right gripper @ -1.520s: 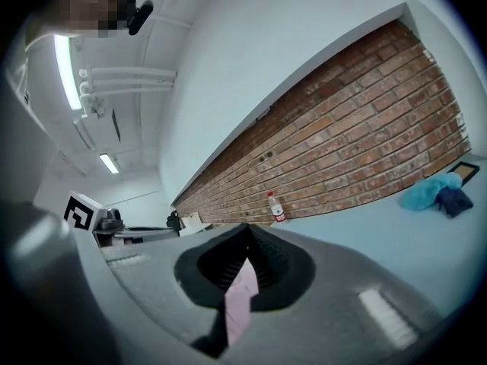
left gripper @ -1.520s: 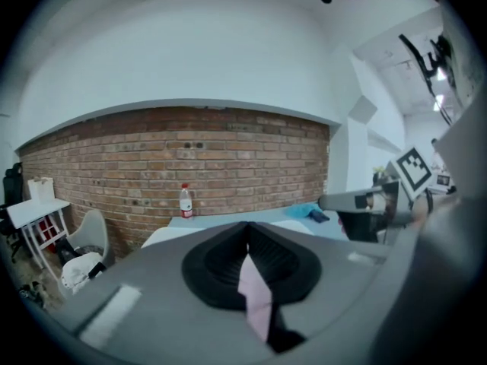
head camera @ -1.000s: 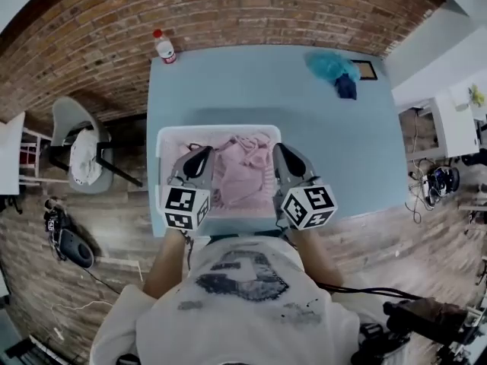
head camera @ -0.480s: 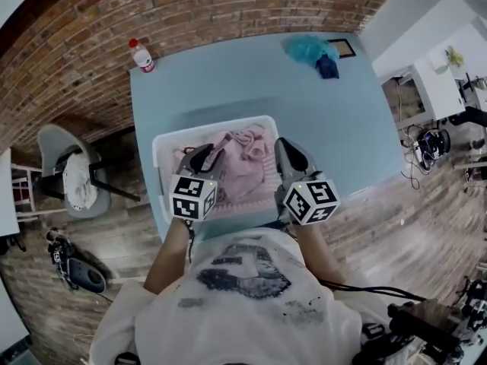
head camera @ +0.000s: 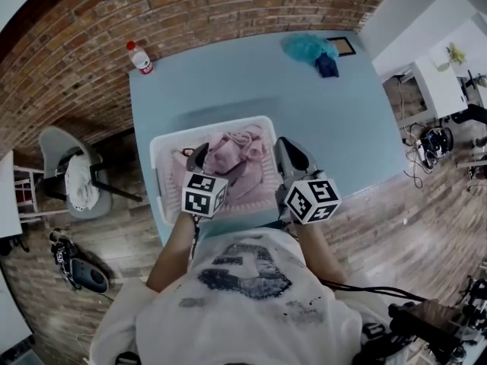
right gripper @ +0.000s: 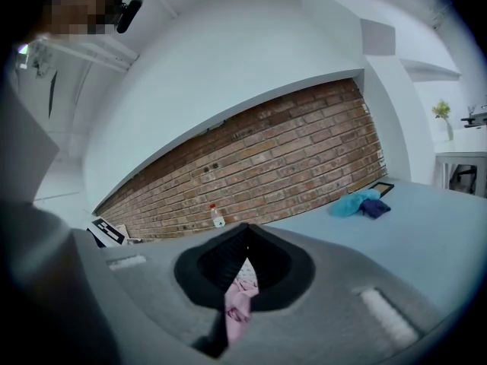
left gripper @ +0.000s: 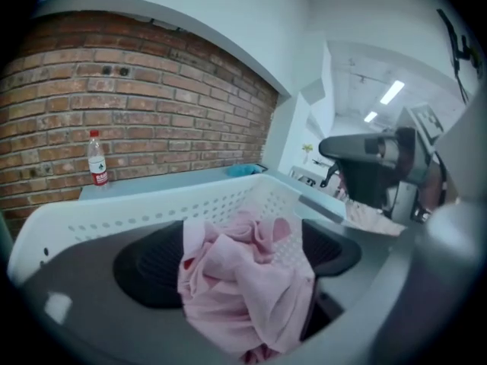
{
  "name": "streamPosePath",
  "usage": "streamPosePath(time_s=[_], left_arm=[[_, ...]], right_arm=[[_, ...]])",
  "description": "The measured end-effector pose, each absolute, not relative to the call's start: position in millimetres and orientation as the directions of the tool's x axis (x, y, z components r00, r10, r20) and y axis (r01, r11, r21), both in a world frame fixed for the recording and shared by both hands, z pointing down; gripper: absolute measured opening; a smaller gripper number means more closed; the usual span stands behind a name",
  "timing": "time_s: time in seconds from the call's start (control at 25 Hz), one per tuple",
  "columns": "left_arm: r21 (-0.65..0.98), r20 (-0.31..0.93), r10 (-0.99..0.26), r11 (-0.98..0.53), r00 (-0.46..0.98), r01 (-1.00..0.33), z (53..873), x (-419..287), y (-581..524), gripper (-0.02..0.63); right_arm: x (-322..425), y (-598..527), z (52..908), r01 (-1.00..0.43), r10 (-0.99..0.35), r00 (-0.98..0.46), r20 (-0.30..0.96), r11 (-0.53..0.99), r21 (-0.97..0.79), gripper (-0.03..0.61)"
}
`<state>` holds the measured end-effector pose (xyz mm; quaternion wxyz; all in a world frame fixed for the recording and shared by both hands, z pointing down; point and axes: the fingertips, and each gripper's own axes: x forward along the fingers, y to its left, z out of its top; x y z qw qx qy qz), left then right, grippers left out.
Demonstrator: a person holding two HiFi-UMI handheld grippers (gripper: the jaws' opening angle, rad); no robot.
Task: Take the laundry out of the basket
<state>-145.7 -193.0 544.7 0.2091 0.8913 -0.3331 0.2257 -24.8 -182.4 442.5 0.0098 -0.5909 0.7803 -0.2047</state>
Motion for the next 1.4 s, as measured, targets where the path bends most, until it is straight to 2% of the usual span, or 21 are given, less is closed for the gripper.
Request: streamPosePath(time_s=[0.2, 0.88, 1.4], left_arm=[[0.266, 0.562, -0.469, -0.677, 0.681, -0.686, 559.1, -134.8, -194.1, 0.543], [0.261, 0.707, -0.374, -0.651, 0.6, -0.713, 626.7, -107.1, -210.5, 0.545], [0.21, 0.76, -0.415, -0.571, 0.5, -0.793, 656.1, -89.7, -218.7, 0.543]], right_arm=[[-18.1, -183.2, 444.4, -0.915, -0.925, -0.304, 0.229, 0.217, -0.339, -0.003], [8.1, -189.2, 453.1, -0.912, -0.923, -0.298, 0.243, 0.2, -0.359, -0.003], [31.9, -194.6, 461.2, -0.905, -0.915, -0.309, 0.259, 0.2, -0.375, -0.003]])
